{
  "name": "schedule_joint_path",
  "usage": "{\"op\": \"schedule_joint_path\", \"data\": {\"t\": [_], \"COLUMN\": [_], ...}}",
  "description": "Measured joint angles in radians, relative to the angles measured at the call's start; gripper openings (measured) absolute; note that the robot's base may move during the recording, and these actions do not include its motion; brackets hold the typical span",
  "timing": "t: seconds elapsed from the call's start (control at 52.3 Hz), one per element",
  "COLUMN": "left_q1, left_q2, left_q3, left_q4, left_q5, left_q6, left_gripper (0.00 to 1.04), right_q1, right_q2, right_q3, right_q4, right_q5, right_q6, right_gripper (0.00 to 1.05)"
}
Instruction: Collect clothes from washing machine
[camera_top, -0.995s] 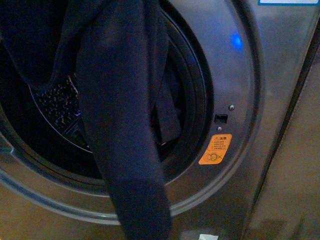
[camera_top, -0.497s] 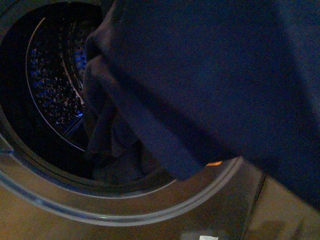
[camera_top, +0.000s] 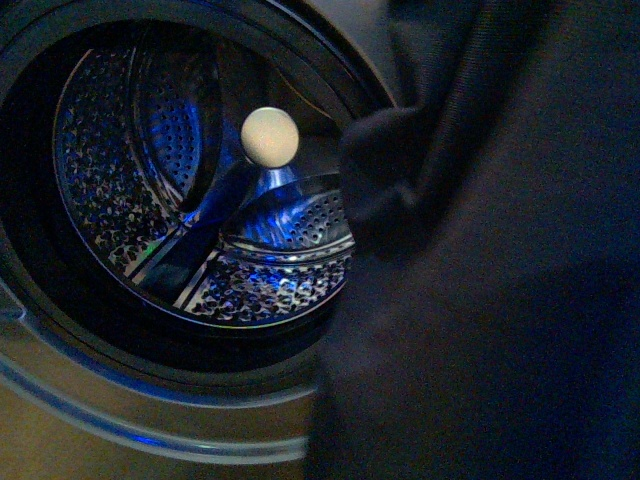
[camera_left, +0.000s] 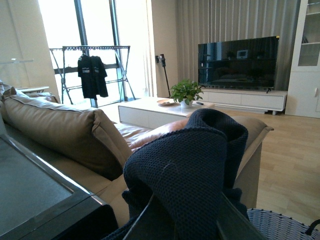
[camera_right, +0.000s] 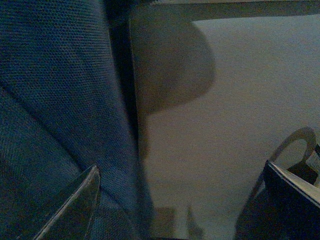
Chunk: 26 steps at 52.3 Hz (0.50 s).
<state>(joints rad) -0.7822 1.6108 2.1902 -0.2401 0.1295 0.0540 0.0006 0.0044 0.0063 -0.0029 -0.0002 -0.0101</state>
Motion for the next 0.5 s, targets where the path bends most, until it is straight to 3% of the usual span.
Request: {"op": "schedule_joint_path", "data": {"t": [0.23, 0.364, 0.44, 0.497], "left_q1": [-0.003, -0.003, -0.003, -0.003], "left_q2": [0.013, 0.013, 0.014, 0.014], "left_q3": [0.010, 0.010, 0.010, 0.012], "left_q4": [-0.004, -0.004, -0.004, -0.004], "left_q5": [-0.006, -0.006, -0.006, -0.006], "left_q6": [-0.003, -0.003, -0.003, -0.003], "left_gripper": [0.05, 0.05, 0.05, 0.05], "right_q1": [-0.008, -0.134, -0.149, -0.142], "right_q2": [0.002, 0.077, 0.127, 0.162], "right_q3": [-0.001, 0.004, 0.034, 0.073], "right_q4": [0.009, 0.245, 0.336, 0.383], "right_q5": [-0.025, -0.423, -0.545, -0.572], "right_q6": [0.016, 0.213, 0.324, 0.361], "right_gripper": [0.97, 0.97, 0.97, 0.97]}}
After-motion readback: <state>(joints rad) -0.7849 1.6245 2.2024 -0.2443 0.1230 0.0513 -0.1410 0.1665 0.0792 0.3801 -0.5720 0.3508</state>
